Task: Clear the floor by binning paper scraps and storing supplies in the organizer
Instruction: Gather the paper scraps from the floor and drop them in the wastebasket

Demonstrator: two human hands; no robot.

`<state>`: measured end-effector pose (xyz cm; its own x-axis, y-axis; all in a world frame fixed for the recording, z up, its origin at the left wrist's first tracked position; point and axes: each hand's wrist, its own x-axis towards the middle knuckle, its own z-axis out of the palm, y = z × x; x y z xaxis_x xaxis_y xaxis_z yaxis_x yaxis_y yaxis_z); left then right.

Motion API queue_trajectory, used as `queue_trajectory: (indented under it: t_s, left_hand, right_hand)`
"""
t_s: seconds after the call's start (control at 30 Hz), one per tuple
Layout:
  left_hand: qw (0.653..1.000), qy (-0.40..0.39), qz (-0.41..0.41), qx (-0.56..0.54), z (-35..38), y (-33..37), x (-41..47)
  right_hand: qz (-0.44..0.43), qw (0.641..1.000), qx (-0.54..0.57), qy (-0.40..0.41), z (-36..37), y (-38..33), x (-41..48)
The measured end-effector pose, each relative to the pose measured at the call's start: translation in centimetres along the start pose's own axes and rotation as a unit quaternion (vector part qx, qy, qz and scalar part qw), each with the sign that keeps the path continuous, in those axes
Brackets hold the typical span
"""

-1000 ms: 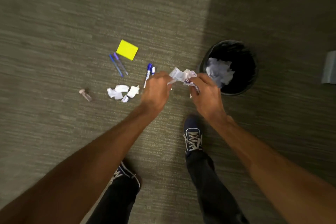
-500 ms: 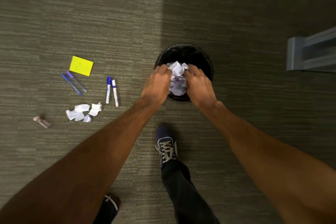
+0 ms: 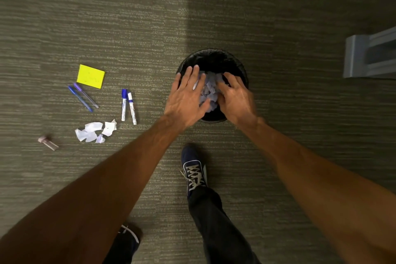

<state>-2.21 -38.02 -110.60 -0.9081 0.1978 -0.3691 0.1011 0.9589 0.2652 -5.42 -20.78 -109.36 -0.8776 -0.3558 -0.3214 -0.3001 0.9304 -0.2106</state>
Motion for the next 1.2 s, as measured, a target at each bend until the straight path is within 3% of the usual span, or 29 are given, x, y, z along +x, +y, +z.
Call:
queue_trajectory:
  t_s: [0.3,0.47,0.63,0.93,1.2]
  left_hand:
    - [0.998,0.037,-0.055,-0.023,-4.8,-3.7,-5.7]
    - [0.989,0.054,-0.133,-0.045,-5.3,-6.9,-12.0]
    - [0.978,0.051,-0.190,-0.072,-3.5,-11.8,-19.0]
    - [0.933,0.013,-0.324,-0.156,6.0,-21.9,-29.2]
    - [0.899,0.012,-0.370,-0.234,17.1,-30.1,-28.2]
  right_hand:
    - [-0.031,1.000,0.003,0.003,-3.5,-4.8,-1.9]
    - [-0.081,0.996,0.038,0.016,-4.3,-10.8,-3.0]
    - [-0.132,0.989,0.061,-0.023,-2.3,-17.4,-3.9]
    - [-0.164,0.968,0.067,-0.180,8.2,-28.0,-4.8]
    - [-0.195,0.958,0.029,-0.210,22.5,-32.5,-1.7]
